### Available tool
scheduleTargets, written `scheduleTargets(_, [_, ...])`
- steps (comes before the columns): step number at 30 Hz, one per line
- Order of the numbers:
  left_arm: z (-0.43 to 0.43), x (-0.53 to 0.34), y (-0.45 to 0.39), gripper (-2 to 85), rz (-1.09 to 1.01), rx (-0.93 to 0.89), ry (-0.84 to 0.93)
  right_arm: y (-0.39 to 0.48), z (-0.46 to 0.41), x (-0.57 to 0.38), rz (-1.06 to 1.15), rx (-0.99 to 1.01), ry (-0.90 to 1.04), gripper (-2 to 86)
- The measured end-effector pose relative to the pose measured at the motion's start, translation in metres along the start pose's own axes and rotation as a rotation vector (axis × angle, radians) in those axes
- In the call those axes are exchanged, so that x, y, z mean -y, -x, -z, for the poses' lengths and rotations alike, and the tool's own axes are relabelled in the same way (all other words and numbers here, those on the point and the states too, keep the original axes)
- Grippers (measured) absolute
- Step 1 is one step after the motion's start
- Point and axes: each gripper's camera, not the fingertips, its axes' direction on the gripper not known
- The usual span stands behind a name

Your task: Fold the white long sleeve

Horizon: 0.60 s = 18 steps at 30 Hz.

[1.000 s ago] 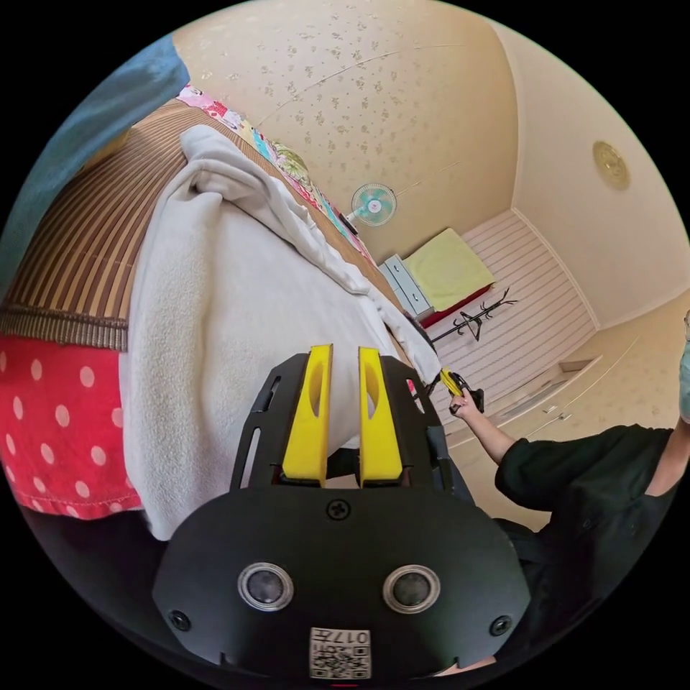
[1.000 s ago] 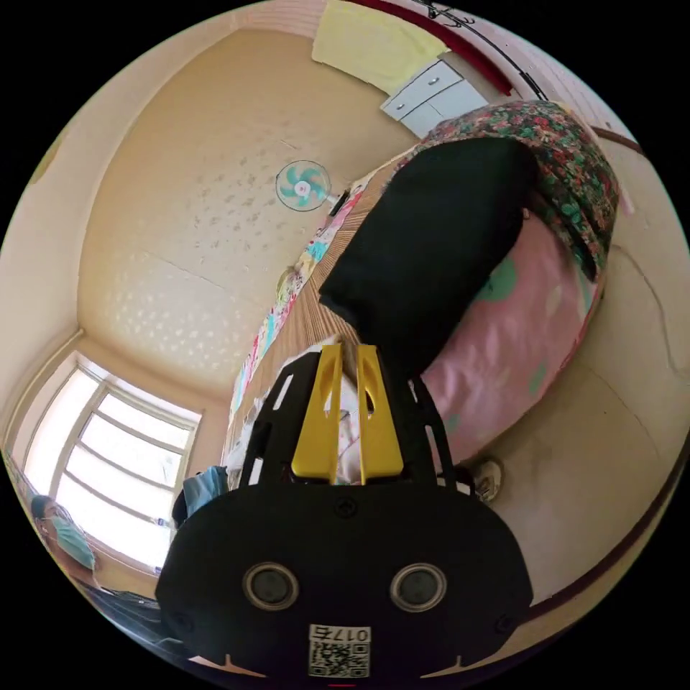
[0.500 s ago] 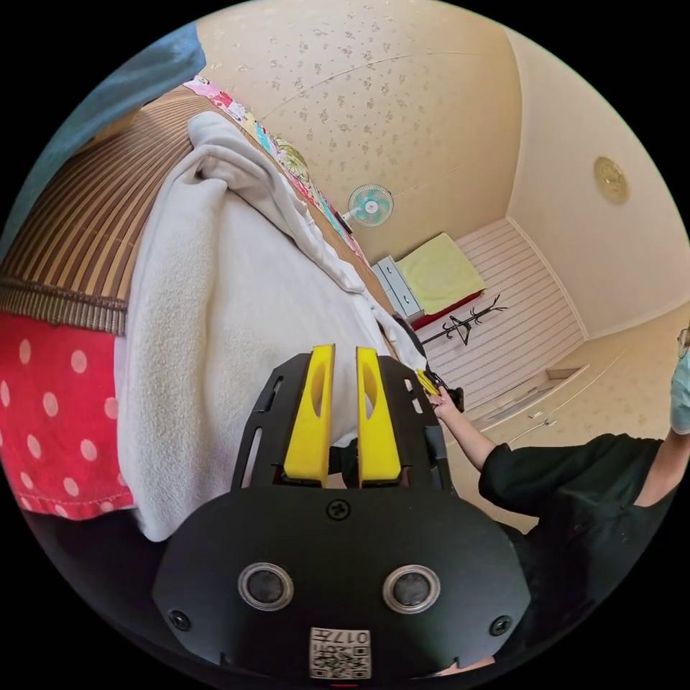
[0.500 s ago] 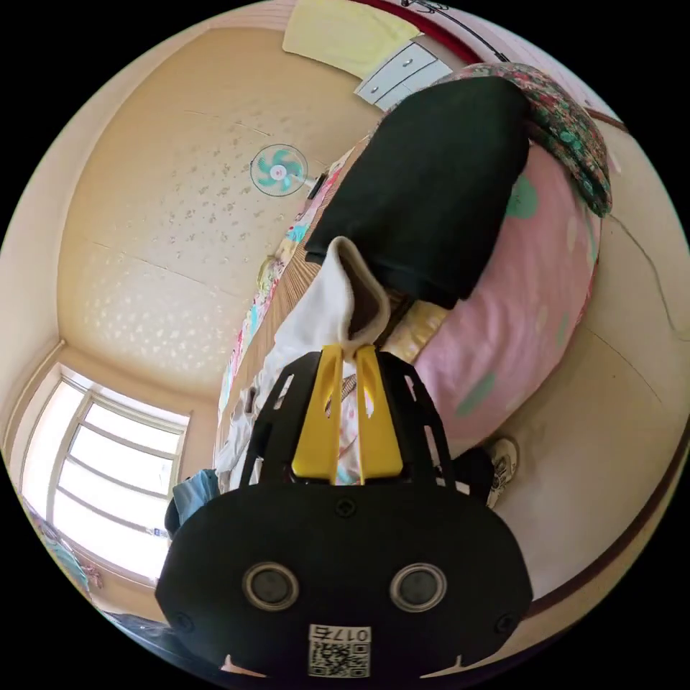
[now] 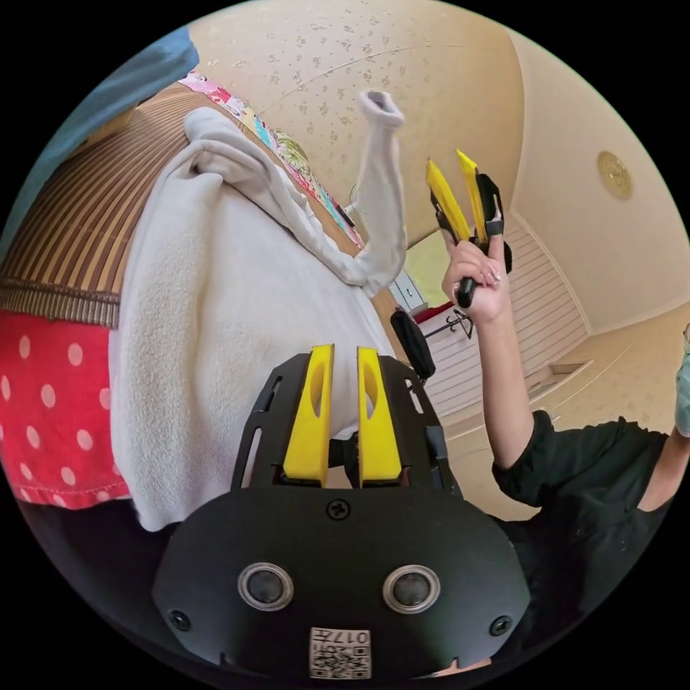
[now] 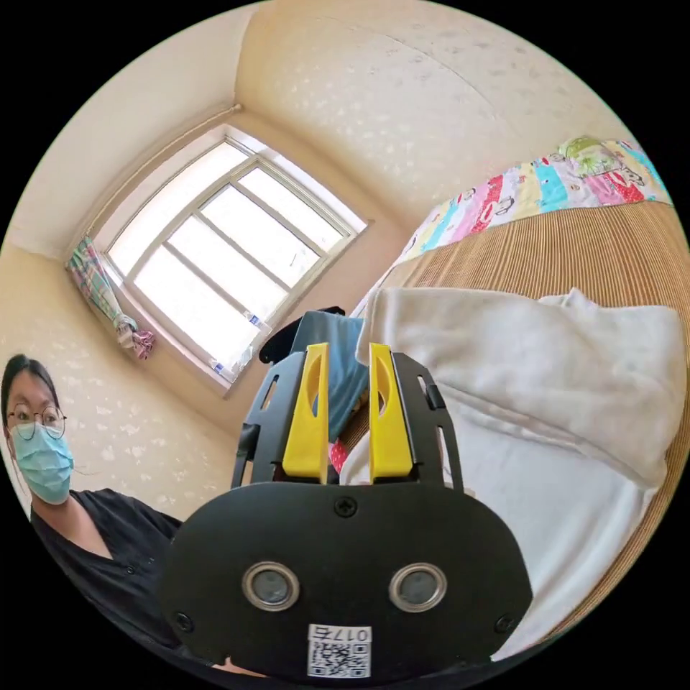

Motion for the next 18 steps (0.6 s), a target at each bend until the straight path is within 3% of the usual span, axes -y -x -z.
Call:
scheduleTargets(5, [-0.002, 0.004, -0.008, 6.6, 0.0, 0.032, -0.036, -0.028, -0.025, -0.089, -0.042, -0.244, 0.058, 7.3])
scheduleTargets(8, [-0.004, 0.005, -0.025, 7.2, -0.01, 0.152, -0.063, -0.028, -0.014, -0.133, -0.014, -0.466, 0.09, 7.2])
scheduleTargets(10, [0.002, 0.0, -0.052, 7.8, -0.059, 0.308, -0.143, -0.017, -0.001, -0.158, 0.017, -0.697, 0.071, 7.2])
scheduleTargets(13, [0.002, -0.006, -0.074, 8.0, -0.061, 0.506, -0.231, -0.011, 0.015, -0.176, -0.045, -0.89, -0.017, 7.1])
scheduleTargets(18, [-0.044, 0.016, -0.085, 6.3, -0.047, 0.818, -0.073, -0.049, 0.0, -0.188, -0.246, -0.989, 0.026, 5.7])
